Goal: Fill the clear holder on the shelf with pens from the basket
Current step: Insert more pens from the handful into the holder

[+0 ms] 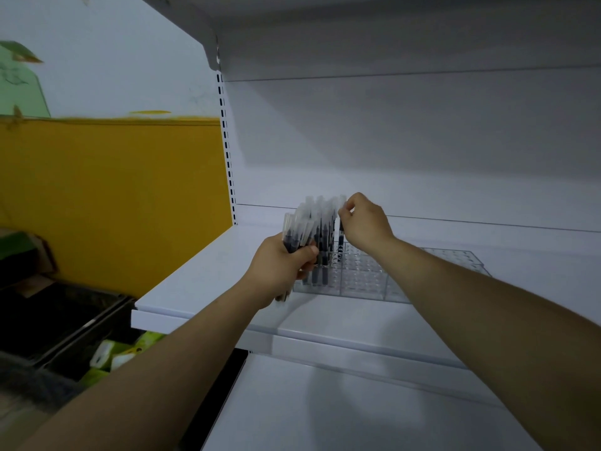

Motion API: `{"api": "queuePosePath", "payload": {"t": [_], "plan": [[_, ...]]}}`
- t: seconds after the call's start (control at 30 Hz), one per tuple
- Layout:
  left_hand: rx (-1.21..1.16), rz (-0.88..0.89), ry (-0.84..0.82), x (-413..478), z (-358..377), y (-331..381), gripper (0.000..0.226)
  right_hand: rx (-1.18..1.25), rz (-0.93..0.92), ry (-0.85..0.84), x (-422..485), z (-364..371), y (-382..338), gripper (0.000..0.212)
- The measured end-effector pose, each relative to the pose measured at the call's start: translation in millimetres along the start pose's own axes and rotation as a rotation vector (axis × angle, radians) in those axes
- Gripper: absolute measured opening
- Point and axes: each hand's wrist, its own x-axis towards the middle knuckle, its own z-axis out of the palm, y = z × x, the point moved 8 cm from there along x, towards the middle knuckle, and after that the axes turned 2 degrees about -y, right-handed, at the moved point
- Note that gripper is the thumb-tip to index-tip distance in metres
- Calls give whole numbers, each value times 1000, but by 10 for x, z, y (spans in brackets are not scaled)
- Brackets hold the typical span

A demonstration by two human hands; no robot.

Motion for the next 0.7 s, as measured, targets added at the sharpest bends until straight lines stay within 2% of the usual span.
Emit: {"api": "queuePosePath", "payload": {"t": [0.1,0.2,0.27,0.33,0.43,0.53,0.6,0.7], "plan": [[2,-4,6,-6,5,9,9,-87,25,-29,-39,37,65,27],[-15,6,-2,-29,13,41,12,74,-89,151,-190,-185,-86,21],[-28,25,-7,-33,34,83,12,209,-177,202,-345,-321,-244,20],[-49,45,-18,-31,82,141,10,280,-210,123,-478,-335,-365,22],[-63,58,-42,-26,165,219,9,335,-209,-35,-580,-261,-441,11],[-71,75,-64,-48,220,259,12,404,-169,-104,-591,-233,-408,8],[-29,89,-50,-58,207,242,11,419,-137,-99,-570,-229,-376,11],[-8,58,-28,-48,153,142,15,547,-47,42,-477,-372,-305,15]]}}
